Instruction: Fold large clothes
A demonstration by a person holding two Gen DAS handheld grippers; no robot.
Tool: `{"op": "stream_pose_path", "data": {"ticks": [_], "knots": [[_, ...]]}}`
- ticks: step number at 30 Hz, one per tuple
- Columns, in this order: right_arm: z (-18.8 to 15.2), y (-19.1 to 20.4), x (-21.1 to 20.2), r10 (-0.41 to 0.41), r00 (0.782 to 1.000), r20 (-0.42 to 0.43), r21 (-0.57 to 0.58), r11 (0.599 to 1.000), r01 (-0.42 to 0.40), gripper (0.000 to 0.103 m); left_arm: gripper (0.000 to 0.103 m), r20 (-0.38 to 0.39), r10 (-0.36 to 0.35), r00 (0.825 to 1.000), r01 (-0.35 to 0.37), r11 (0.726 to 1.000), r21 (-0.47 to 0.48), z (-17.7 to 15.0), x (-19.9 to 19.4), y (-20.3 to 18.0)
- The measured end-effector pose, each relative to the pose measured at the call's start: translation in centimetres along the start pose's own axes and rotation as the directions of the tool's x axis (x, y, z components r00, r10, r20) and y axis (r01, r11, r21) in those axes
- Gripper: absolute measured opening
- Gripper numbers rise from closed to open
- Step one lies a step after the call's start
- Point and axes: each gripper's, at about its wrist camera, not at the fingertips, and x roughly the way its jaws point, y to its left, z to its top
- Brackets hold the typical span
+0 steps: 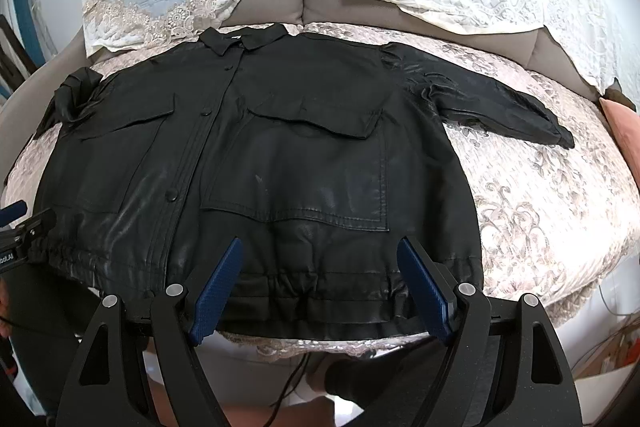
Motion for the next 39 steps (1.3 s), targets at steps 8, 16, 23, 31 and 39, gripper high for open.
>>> {"op": "stream_pose_path", "data": {"ticks": [8,16,23,31,39], "knots": [[-0.17,0.02,0.40,0.003,1.000,-0.010,0.000,1.000,-0.003,0.080,0.097,-0.007,0.005,1.000,-0.005,1.000,0.000,0.07,0.19,-0.03],[-0.24,0.08,0.38,0.005,1.000,-0.009,-0.001,1.000,-0.005,0.080,0.097,-0.012,0.003,1.000,-0.003,1.000,-0.001,0.08,0.21,-0.04],[-0.24,0.15,0.33,0.001,1.000,-0.010,-0.001,1.000,-0.001,0.080,0.097,-0.013,0.004,1.000,-0.004,1.000,0.000,0.06,0.20,-0.07],[-0.18,0.15,0.36,0.002,1.000,-0.010,-0.002,1.000,-0.002,0.080,0.097,-0.014,0.004,1.000,-0.004,1.000,-0.001,0.02,0.15,-0.11],[-0.10,0.29,0.50,0.007,1.000,-0.014,-0.002,1.000,-0.007,0.080,0.097,-0.019,0.006,1.000,-0.006,1.000,0.000,-0.03,0.28,-0.26]]}}
